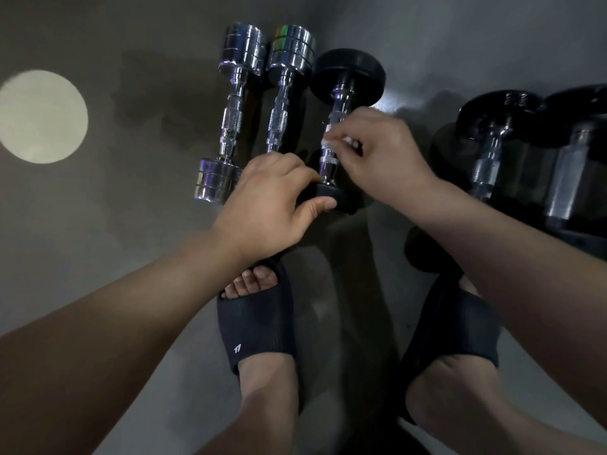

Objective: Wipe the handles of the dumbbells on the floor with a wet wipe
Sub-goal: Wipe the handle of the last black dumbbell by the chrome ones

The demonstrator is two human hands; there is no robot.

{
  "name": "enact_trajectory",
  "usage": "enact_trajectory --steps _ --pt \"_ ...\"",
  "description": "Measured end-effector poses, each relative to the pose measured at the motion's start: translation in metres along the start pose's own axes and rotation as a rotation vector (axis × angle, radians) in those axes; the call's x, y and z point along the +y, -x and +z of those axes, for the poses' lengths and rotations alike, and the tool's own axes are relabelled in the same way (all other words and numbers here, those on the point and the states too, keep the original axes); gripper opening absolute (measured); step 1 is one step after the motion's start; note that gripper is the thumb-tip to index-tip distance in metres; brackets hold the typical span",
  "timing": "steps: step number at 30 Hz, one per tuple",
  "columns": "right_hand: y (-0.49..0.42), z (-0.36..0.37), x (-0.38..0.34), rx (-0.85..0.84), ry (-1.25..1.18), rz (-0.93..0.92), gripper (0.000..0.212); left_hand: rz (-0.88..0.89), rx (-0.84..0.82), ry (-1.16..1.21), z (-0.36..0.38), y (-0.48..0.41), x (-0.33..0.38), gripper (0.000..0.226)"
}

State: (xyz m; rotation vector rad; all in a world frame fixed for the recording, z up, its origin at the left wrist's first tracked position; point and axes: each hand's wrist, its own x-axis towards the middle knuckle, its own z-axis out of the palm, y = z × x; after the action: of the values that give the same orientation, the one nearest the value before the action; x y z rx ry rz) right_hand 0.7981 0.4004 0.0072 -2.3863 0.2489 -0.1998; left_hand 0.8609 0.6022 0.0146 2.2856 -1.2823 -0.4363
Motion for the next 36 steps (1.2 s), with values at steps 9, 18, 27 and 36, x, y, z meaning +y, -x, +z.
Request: enact_trajectory --steps 9,18,27,36 --pt "-0.003 -0.005 -0.001 -0.023 0.02 0.031 0.016 -0.05 -0.003 0.046 0.001 0.003 -0.002 0.057" --pt "-0.017 -0.017 0.001 -0.153 0.101 -0.082 0.019 -0.051 0.042 0.04 0.001 0.005 -0.001 0.056" --pt "-0.019 -0.027 0.002 -0.266 0.098 -0.176 0.016 -0.15 0.023 0.033 -0.002 0.008 0.003 0.057" --pt "-0.015 -0.027 -0.004 -0.354 0.094 -0.225 0.015 -0.128 0.032 0.063 0.0 0.009 0.002 0.054"
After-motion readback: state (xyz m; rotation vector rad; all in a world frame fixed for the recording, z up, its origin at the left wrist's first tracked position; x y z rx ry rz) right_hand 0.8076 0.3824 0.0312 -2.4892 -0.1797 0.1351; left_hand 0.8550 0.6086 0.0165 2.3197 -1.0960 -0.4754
